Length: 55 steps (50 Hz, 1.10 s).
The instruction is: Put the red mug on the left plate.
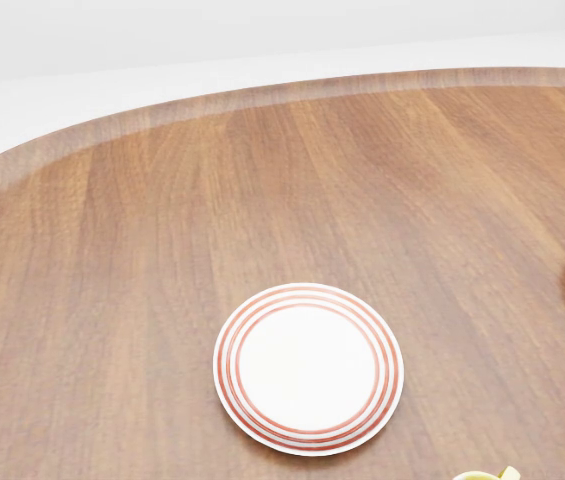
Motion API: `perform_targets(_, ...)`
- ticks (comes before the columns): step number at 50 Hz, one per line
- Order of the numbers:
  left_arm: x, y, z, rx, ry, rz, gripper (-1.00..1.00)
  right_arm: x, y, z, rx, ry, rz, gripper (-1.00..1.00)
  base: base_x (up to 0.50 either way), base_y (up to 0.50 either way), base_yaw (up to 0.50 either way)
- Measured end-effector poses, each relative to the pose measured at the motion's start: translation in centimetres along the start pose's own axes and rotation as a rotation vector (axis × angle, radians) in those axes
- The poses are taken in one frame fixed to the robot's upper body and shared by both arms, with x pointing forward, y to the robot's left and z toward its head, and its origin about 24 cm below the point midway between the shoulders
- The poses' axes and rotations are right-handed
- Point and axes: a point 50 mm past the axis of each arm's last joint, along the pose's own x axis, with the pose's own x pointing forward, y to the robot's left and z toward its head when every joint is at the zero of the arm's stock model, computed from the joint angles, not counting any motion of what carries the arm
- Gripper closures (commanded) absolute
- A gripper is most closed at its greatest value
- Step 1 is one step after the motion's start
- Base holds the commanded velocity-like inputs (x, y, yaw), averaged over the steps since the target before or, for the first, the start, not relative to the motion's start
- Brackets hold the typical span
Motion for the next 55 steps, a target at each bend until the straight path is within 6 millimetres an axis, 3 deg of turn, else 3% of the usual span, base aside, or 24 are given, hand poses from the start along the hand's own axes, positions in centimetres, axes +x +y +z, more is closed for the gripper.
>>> perform_targets(7, 0.0, 0.1, 0.0, -0.002, 0.0, 0.003, -1.0, 0.4, 1.1, 5.7, 0.114, -0.188, -0.012, 1.0, 0.0, 0.0, 0.0)
perform_targets(15, -0.1, 0.3, 0.0, -0.007, 0.002, 0.007, -1.0, -0.5, 2.4, 11.8, 0.233, -0.372, 0.022, 1.0, 0.0, 0.0, 0.0)
perform_targets(26, -0.2, 0.5, 0.0, -0.013, 0.005, 0.011, -1.0, -2.6, 2.9, 17.6, 0.392, -0.546, 0.107, 1.0, 0.0, 0.0, 0.0)
perform_targets(33, -0.2, 0.5, -0.1, -0.016, 0.007, 0.012, -1.0, -3.7, 3.6, 19.6, 0.44, -0.605, 0.146, 1.0, 0.0, 0.0, 0.0)
perform_targets(40, -0.3, 0.6, -0.1, -0.019, 0.01, 0.014, -1.0, -4.7, 6.1, 20.7, 0.447, -0.614, 0.195, 1.0, 0.0, 0.0, 0.0)
perform_targets(51, -0.3, 0.8, -0.1, -0.023, 0.009, 0.021, -1.0, -4.3, 13.3, 20.6, 0.378, -0.541, 0.168, 1.0, 0.0, 0.0, 0.0)
perform_targets(55, -0.2, 0.8, -0.2, -0.024, 0.007, 0.021, -1.0, -4.1, 16.8, 20.4, 0.302, -0.535, 0.294, 1.0, 0.0, 0.0, 0.0)
